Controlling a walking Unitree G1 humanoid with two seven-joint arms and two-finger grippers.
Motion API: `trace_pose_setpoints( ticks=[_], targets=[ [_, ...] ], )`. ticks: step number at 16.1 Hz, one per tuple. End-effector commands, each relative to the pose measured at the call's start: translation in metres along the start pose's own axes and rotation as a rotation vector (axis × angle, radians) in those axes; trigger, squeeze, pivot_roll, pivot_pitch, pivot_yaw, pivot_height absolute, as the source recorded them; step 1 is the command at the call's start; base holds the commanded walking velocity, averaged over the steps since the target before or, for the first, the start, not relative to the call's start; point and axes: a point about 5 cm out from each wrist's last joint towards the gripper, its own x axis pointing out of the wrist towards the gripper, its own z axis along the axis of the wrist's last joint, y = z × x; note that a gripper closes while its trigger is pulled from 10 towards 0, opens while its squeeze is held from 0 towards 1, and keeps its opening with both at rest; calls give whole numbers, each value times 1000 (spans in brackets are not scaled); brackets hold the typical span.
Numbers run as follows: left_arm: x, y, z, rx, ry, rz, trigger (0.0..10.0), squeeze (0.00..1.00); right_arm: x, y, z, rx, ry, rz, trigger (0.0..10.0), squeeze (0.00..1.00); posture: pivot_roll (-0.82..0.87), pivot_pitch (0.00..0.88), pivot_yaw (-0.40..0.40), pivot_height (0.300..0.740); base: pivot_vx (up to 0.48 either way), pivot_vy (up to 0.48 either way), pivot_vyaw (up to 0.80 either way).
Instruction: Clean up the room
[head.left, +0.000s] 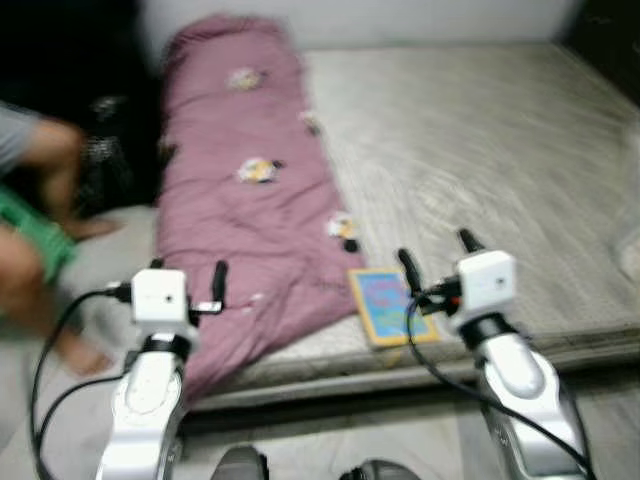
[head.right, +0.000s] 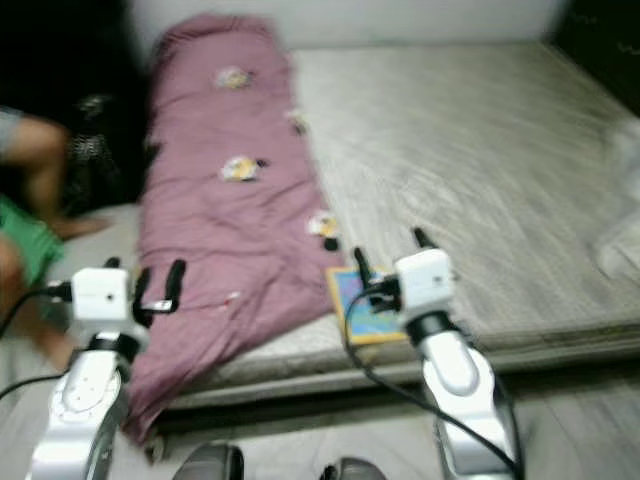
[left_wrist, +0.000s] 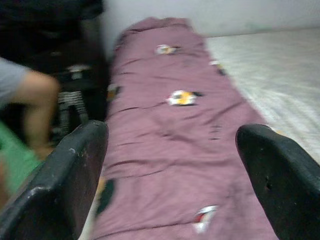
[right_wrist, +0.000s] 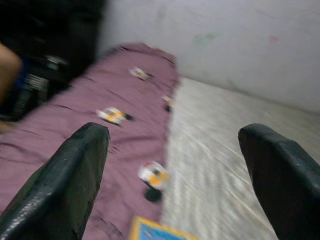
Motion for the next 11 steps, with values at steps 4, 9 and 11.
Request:
trace_pose_setpoints(
  ticks=[4, 9, 11],
  targets=[
    [0, -1, 0, 27, 0, 12, 10000, 0, -2, -5, 1, -12, -4, -7, 10000, 0, -65, 97, -31, 740, 0, 0, 800],
    [0, -1, -1, 26, 6, 6, 10000, 0, 0, -4, 1, -6, -7, -12, 10000, 0, -65, 93, -29, 740, 0, 0, 320],
    [0, -2, -1, 22, 6, 5, 10000, 0, 0, -7, 0, -5, -4, -24, 10000, 0, -66, 99, -29, 740, 0, 0, 0]
  ],
)
